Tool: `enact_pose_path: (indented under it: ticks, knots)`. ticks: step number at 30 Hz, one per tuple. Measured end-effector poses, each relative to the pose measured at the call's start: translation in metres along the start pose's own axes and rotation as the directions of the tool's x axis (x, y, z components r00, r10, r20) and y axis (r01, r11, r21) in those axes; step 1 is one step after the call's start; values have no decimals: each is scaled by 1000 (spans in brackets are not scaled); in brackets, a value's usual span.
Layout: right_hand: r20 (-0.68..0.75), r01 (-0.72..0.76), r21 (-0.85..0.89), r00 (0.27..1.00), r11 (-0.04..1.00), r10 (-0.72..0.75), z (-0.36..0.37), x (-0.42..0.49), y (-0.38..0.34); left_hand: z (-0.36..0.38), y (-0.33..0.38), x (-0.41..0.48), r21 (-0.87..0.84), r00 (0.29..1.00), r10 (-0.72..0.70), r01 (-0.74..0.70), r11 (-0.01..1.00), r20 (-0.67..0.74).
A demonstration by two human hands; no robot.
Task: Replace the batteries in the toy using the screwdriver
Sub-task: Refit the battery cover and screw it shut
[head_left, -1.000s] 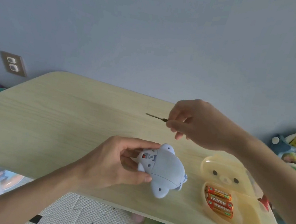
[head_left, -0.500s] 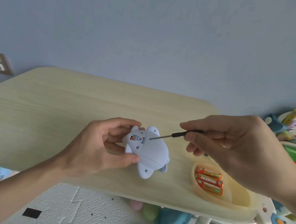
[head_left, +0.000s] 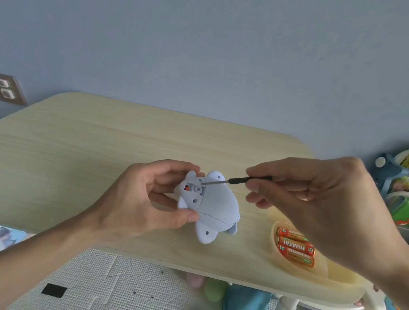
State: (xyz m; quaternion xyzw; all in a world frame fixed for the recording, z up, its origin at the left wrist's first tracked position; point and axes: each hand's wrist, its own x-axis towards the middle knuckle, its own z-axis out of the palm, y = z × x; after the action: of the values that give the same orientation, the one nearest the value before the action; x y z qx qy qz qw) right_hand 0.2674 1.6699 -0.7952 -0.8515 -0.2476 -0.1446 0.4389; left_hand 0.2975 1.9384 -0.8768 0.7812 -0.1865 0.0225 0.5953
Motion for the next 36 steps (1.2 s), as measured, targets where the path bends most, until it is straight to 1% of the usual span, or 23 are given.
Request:
enact_pose_path:
  ticks: [4,6,10,14,16,18,21,22,26,29,31,34,36]
  knots:
    - [29,16,-57,999,998,-14,6,0,2,0,2,0,3,1000,4,-4,1000,2]
    - [46,47,-105,998,993,-42,6,1,2,-1,2,-1,2,1000,7,-7,1000,1]
    - [102,199,-228,978,953,-179,4,5,-4,0,4,-2,1,1000,22,-22,1000,-4]
    - [163,329,-308,943,893,-291,8,10,-12,1,5,-3,7,1000,24,-24,1000,-3]
    - [160,331,-315,942,889,-294,11,11,-11,2,5,-3,11,1000,0,0,1000,17]
    - [141,296,-319,954,900,-263,16,12,-10,2,4,-4,7,999,-17,17,1000,30]
    - [78,269,-388,963,881,-260,26,13,-7,3,4,-4,-2,999,-18,18,1000,33]
    - [57,259,-387,965,885,-257,28,13,-6,3,4,-4,-3,999,-14,14,1000,31]
    - [34,170,-203,985,964,-166,29,14,-10,4,6,-4,-25,1000,-9,10,1000,20]
    - [97,141,-163,987,976,-126,23,11,-9,4,6,-3,-16,1000,-10,10,1000,20]
    - [143,165,-210,980,964,-136,19,7,-7,3,6,-3,-15,1000,-14,14,1000,18]
    - [184,284,-354,955,891,-232,16,6,-9,3,6,-3,8,1000,-17,16,1000,17]
    - [192,326,-420,944,847,-268,18,6,-11,3,5,-3,25,1000,-19,19,1000,14]
